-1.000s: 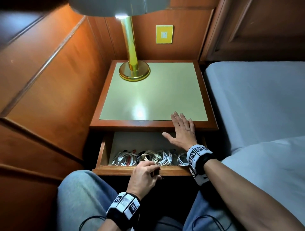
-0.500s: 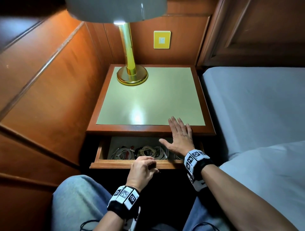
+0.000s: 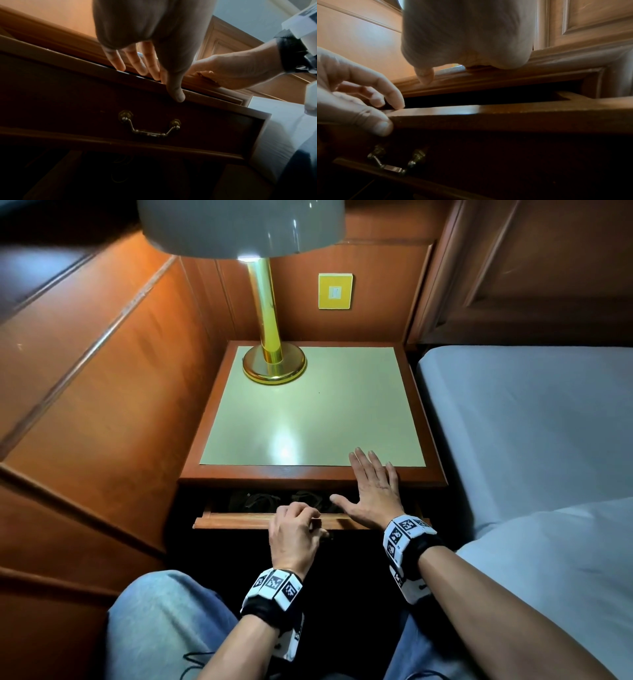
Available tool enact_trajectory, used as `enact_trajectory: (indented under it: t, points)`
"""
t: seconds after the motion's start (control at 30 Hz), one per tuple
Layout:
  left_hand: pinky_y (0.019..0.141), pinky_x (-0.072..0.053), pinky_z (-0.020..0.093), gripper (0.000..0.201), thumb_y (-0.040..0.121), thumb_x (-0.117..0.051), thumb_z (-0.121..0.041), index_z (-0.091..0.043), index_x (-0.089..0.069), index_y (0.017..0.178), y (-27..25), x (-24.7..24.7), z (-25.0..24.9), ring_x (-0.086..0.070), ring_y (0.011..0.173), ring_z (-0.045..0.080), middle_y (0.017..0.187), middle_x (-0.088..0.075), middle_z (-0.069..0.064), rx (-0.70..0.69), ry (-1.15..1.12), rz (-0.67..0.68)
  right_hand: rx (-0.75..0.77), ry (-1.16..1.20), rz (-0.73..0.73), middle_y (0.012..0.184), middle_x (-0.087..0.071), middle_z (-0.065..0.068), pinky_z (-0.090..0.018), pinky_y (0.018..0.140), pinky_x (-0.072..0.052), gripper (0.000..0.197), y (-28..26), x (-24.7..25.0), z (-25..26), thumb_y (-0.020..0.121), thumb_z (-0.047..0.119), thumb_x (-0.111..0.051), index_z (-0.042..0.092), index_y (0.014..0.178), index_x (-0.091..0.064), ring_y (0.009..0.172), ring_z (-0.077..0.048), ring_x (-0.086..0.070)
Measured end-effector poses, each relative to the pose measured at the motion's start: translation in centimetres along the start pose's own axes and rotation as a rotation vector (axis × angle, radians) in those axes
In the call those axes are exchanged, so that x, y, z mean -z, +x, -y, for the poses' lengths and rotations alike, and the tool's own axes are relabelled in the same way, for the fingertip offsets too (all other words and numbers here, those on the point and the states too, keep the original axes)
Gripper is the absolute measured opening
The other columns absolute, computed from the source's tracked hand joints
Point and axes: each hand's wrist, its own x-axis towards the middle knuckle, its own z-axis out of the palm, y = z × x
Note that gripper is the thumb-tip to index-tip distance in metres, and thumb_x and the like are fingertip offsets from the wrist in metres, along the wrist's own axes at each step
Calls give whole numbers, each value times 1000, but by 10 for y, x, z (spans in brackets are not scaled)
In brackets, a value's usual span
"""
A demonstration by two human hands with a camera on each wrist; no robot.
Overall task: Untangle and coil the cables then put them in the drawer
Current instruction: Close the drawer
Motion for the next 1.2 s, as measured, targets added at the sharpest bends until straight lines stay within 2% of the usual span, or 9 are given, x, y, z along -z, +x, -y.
enact_trajectory:
  t: [0.1, 0.23, 0.3, 0.4, 0.53, 0.67, 0.9, 1.1, 1.2]
  points:
    - [83, -43, 36, 31, 76, -83, -37, -27, -64, 99, -10, -1, -2, -54, 95, 21, 101, -58, -6, 15, 68, -44, 5, -3, 2, 166, 22, 13, -45, 121, 18, 99, 0, 0, 1, 87, 79, -33, 29, 160, 11, 151, -10, 26]
    - [78, -51, 36, 26, 78, -81, -40, -23, -65, 90, -31, -6, 10, -60, 88, 19, 91, -62, -8, 2, -41, -31, 2, -1, -6, 166, 21, 13, -45, 121, 19, 98, 0, 0, 1, 87, 79, -33, 29, 160, 10, 151, -10, 25]
    - [88, -53, 39, 33, 82, -77, -45, -22, -71, 105, -40, -12, 16, -64, 95, 19, 101, -68, -6, -21, -18, 22, 0, -1, -12, 166, 20, 13, -45, 121, 18, 98, -1, -1, 1, 87, 79, -32, 29, 160, 9, 151, -10, 25]
    - [100, -47, 36, 48, 88, -68, -48, -16, -67, 124, -39, -20, 18, -61, 111, 21, 115, -67, 1, -9, 39, 152, -4, -5, -6, 166, 21, 13, -46, 122, 17, 96, -1, 0, 1, 89, 78, -33, 29, 160, 9, 151, -10, 25]
    - [97, -44, 34, 41, 95, -61, -45, -16, -61, 123, -32, -21, 18, -59, 113, 26, 115, -62, 6, 39, 91, 344, 4, 4, -1, 166, 21, 13, -45, 121, 18, 96, -1, 0, 1, 90, 77, -34, 29, 160, 10, 151, -10, 25]
    - [96, -41, 32, 43, 96, -60, -37, -17, -58, 134, -30, -23, 28, -58, 114, 28, 116, -62, 10, 12, 123, 399, 0, -6, 1, 166, 22, 13, -46, 121, 18, 96, -1, -1, 1, 90, 78, -33, 29, 160, 11, 151, -10, 25]
    - [85, -42, 30, 27, 96, -63, -32, -16, -70, 117, -29, -25, 26, -62, 99, 29, 100, -62, 10, 1, 28, 344, 3, 6, -3, 166, 20, 13, -42, 119, 22, 94, -2, 0, 1, 91, 76, -35, 29, 160, 9, 151, -10, 24]
    - [89, -44, 31, 28, 98, -62, -32, -24, -71, 123, -26, -27, 24, -65, 100, 29, 99, -66, 13, 37, -16, 274, 6, 43, -10, 166, 19, 15, -41, 119, 22, 90, -2, 0, 1, 93, 74, -32, 31, 160, 8, 151, -8, 24]
    - [88, -47, 31, 27, 96, -66, -32, -25, -73, 120, -25, -28, 26, -66, 96, 29, 95, -67, 13, 37, -52, 256, 19, 31, 2, 166, 21, 14, -43, 121, 19, 101, -2, 1, -1, 86, 81, -35, 30, 160, 10, 151, -9, 25]
